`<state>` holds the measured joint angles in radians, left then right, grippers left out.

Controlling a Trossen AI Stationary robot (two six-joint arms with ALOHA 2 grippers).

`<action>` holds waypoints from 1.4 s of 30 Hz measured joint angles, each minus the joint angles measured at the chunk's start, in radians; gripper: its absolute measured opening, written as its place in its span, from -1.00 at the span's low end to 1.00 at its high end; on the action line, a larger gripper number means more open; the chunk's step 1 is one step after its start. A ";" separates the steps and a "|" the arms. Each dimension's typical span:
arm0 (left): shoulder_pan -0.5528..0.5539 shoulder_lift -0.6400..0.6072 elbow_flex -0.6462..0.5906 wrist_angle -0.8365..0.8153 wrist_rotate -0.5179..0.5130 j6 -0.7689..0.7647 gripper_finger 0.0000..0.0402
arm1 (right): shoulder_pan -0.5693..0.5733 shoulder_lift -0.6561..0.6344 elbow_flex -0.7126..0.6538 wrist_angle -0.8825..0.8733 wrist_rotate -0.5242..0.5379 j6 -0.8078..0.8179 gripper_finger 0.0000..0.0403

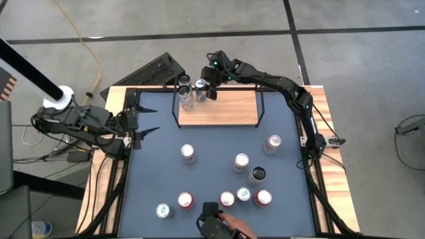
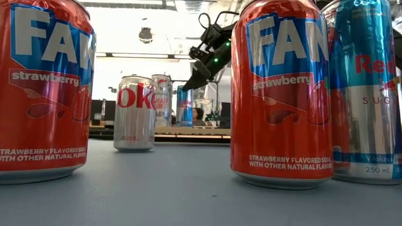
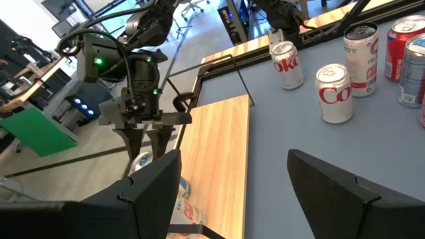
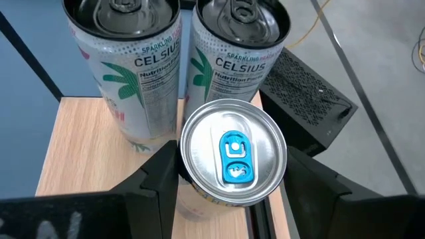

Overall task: Place canned beverage on shelf
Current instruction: Put the top blue soda can on the shelf

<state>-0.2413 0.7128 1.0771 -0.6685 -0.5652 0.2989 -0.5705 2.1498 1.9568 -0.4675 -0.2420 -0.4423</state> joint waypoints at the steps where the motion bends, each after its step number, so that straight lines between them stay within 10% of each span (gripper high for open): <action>1: 0.000 0.000 0.000 0.000 0.000 0.000 0.32 | 0.000 0.000 0.000 0.000 0.000 0.000 0.06; 42: 0.000 0.000 0.000 0.000 0.000 -0.006 0.32 | -0.008 0.000 0.000 0.035 -0.022 0.005 0.06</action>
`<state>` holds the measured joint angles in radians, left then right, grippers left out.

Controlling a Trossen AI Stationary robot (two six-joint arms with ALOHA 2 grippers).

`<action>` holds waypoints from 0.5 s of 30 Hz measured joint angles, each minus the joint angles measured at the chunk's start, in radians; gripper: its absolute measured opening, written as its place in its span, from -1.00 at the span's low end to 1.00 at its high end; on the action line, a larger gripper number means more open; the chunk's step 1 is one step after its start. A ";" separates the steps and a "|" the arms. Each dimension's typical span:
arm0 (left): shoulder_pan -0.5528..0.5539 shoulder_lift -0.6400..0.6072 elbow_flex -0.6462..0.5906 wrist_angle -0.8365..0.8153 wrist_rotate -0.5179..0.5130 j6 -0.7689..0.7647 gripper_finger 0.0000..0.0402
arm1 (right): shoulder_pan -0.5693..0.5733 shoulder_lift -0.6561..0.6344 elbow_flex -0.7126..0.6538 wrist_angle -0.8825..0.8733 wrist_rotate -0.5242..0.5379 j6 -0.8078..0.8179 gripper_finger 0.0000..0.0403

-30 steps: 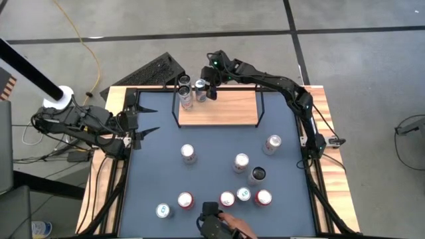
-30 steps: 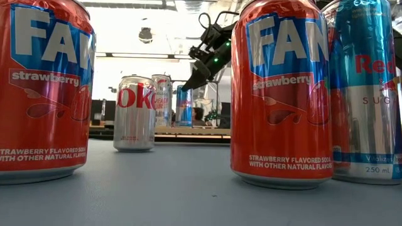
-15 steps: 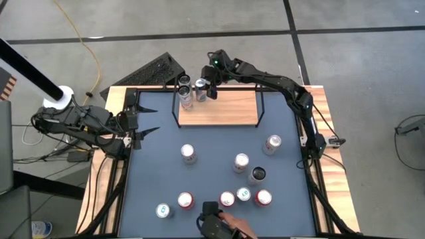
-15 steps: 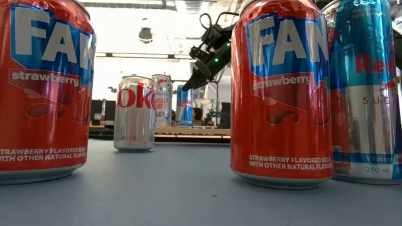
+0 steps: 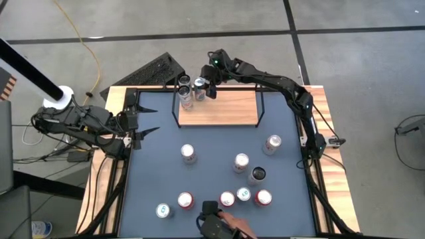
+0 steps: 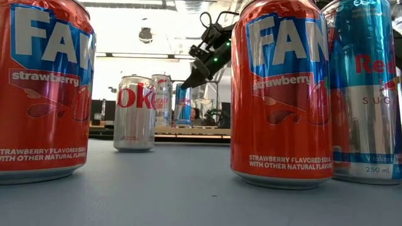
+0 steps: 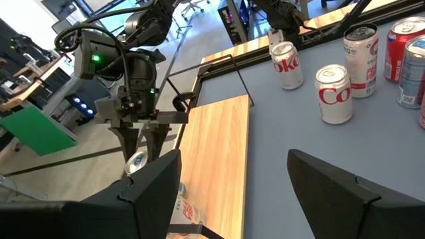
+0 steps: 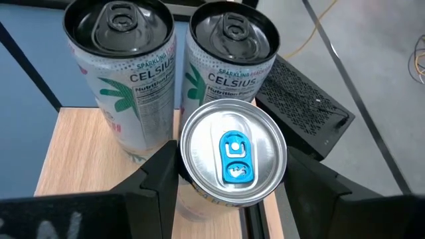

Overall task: Place canned beverage on shelf
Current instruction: Put the top blue soda can on the shelf

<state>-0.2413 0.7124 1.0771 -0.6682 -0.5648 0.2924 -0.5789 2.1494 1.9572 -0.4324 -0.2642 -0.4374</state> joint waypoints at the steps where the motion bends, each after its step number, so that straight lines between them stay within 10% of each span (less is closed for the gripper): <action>1: 0.000 0.000 0.000 0.000 0.000 0.000 0.32 | 0.000 0.000 0.000 0.000 0.000 0.002 0.06; 15: 0.000 0.000 0.000 0.000 0.000 0.001 0.32 | 0.004 0.042 0.005 0.016 0.007 0.015 0.06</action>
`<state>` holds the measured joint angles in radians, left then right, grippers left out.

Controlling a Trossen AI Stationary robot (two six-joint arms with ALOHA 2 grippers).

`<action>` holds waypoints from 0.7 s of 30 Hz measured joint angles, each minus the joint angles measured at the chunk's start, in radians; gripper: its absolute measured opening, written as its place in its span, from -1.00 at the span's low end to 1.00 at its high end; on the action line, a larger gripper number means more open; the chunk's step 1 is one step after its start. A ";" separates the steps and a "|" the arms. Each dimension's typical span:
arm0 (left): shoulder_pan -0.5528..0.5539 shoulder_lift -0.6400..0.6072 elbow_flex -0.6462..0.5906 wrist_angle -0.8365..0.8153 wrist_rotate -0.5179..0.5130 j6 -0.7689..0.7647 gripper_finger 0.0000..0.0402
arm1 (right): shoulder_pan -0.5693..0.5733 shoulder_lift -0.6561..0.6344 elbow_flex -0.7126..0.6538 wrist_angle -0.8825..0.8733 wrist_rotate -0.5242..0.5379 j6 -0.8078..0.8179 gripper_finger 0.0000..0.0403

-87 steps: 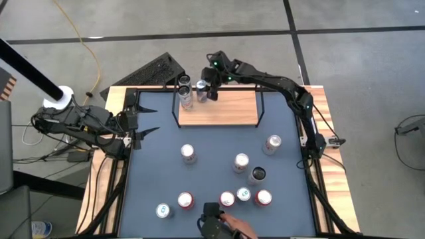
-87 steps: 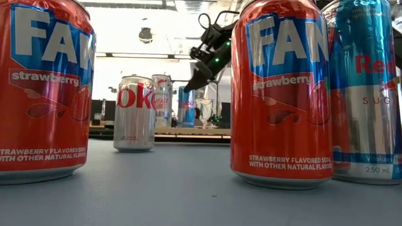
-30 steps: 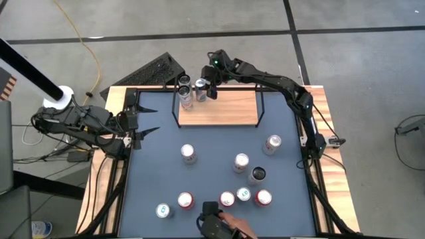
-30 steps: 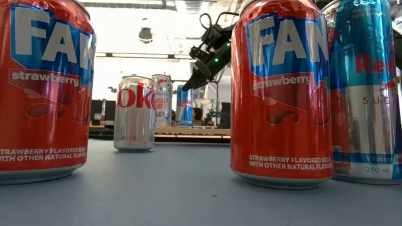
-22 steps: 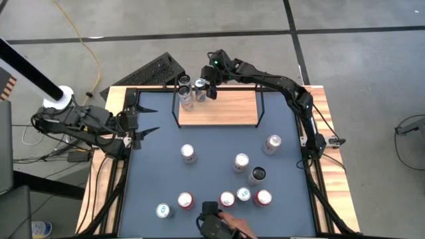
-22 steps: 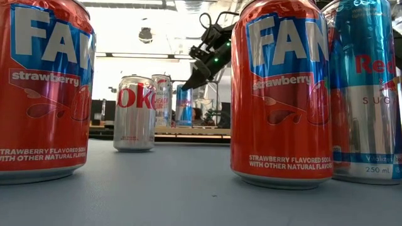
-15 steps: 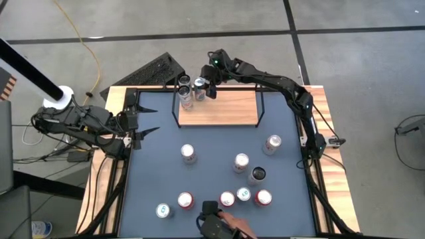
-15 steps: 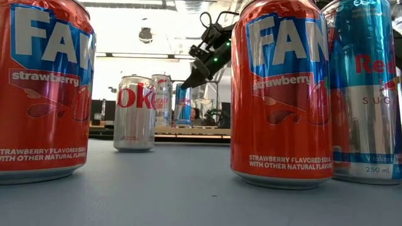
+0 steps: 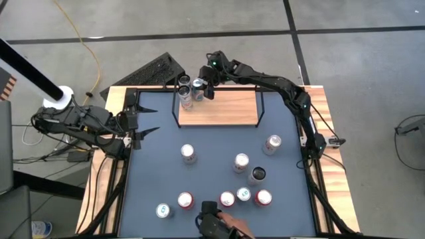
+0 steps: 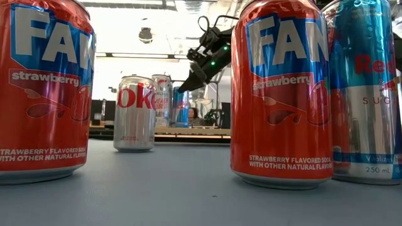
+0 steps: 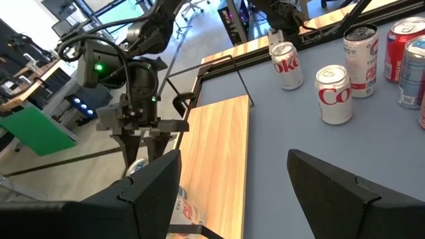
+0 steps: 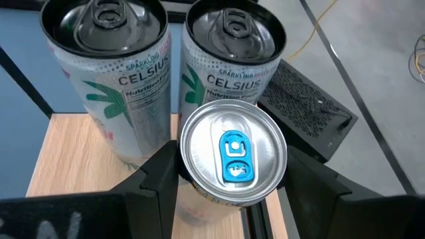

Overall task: Place canned beverage on shelf
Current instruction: Put the top blue soda can on the shelf

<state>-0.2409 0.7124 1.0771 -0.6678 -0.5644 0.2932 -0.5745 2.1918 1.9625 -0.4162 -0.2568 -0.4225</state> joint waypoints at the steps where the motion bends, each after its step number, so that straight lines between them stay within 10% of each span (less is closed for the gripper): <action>1: 0.000 0.000 0.000 0.000 0.000 0.000 0.32 | 0.000 0.000 0.000 0.001 0.000 0.002 0.06; 21: 0.000 0.000 0.000 0.000 0.000 -0.001 0.32 | 0.012 -0.006 0.004 -0.024 0.123 0.034 0.15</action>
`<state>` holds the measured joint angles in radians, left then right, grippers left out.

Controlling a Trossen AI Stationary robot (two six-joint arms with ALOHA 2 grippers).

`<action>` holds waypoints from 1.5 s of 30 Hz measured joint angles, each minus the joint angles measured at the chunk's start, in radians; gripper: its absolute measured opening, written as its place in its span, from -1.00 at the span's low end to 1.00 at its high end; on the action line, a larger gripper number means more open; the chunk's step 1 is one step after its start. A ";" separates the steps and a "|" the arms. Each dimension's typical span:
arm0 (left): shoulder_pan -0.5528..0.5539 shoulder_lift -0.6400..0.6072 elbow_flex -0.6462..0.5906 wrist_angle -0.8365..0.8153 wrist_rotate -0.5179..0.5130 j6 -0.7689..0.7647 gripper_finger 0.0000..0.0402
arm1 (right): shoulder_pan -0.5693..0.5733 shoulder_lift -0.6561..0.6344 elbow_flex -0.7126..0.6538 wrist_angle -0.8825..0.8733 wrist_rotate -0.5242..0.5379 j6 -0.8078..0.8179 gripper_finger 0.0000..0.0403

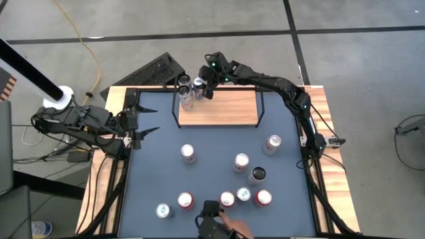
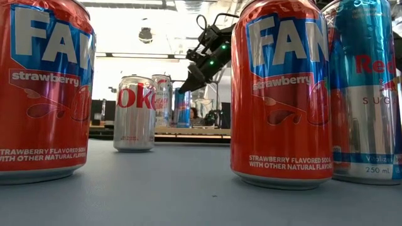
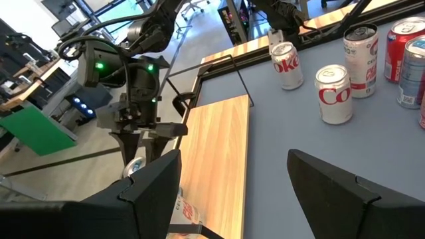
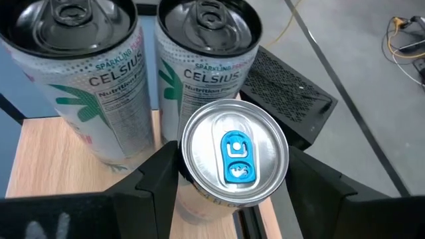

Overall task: Place canned beverage on shelf
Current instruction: Put the top blue soda can on the shelf, then put the left blue soda can aligned with the other blue soda can on the shelf

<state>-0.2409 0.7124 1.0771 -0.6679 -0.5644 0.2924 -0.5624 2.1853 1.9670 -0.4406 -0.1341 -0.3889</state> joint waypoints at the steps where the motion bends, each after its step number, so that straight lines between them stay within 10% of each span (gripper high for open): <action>1: 0.000 0.000 0.000 0.000 0.000 0.000 0.32 | 0.001 0.000 0.002 -0.004 0.000 0.000 0.15; 34: 0.000 0.000 0.000 0.000 0.000 0.008 0.32 | 0.037 -0.005 0.090 -0.063 0.054 -0.031 0.38; 45: 0.000 0.000 0.000 -0.003 0.028 0.011 0.32 | 0.054 -0.066 0.357 -0.524 0.057 -0.106 0.37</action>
<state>-0.2411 0.7125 1.0771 -0.6709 -0.5360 0.3031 -0.5084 2.1192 2.3240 -0.9651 -0.0767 -0.4946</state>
